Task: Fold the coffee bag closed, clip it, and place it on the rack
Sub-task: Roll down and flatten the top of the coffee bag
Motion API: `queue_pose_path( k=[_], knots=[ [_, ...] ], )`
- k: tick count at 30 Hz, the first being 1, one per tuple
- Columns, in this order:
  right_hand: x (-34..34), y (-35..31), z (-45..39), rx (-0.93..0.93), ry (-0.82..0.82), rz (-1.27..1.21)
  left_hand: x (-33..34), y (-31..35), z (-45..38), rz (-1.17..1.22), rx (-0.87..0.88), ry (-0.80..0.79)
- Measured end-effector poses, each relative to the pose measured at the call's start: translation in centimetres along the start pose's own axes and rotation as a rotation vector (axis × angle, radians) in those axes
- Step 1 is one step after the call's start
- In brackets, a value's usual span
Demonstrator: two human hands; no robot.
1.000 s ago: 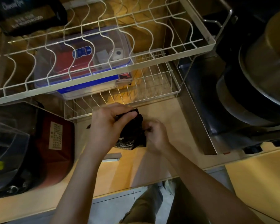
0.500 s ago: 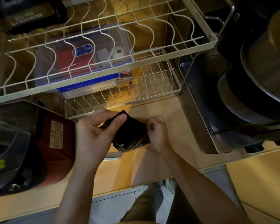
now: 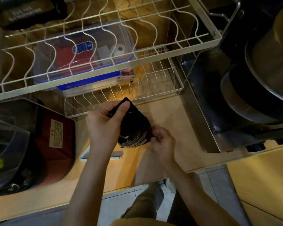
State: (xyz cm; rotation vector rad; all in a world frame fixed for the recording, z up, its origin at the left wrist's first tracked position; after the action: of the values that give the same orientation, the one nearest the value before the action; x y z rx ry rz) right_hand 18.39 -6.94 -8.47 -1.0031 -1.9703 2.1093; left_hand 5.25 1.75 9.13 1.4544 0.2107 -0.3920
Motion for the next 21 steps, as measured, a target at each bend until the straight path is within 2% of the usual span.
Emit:
queue_pose_path(
  k=[3, 8, 11, 13, 16, 19, 21],
  knots=[
    [0.1, -0.3, 0.4, -0.072, 0.049, 0.119, 0.3, 0.1, 0.1, 0.007, -0.054, 0.040],
    [-0.1, -1.2, -0.1, -0.281, -0.052, 0.226, 0.1, 0.2, 0.6, -0.017, -0.093, 0.173],
    [-0.1, -1.4, -0.3, -0.340, -0.126, 0.261, 0.3, 0.1, 1.1, -0.025, -0.093, 0.202],
    [-0.1, -0.9, -0.2, -0.283, -0.178, 0.263, 0.9, 0.8, 1.4, -0.073, -0.036, 0.124],
    [-0.3, 0.2, -0.7, -0.162, -0.338, 0.208, 1.7, 1.9, 1.4, -0.227, 0.061, -0.013],
    [-1.3, -1.1, -1.8, -0.029, -0.482, 0.064, 1.4, 2.5, 0.7, -0.279, 0.095, -0.059],
    [-2.1, -2.6, -2.6, 0.074, -0.545, -0.151, 1.0, 2.7, 0.2, -0.291, 0.109, -0.078]
  ],
)
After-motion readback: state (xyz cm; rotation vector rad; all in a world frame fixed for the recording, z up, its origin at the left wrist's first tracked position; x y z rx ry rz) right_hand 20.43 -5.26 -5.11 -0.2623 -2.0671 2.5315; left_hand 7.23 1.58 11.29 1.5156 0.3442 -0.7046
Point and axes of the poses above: each hand's wrist, its own z-axis away from the middle knuckle, its own x-axis out of the palm, y = z × x, the point moved 4 cm from there along -z, towards the middle knuckle, and after that the axes turned 13 degrees about -x, right-handed, at the moved point
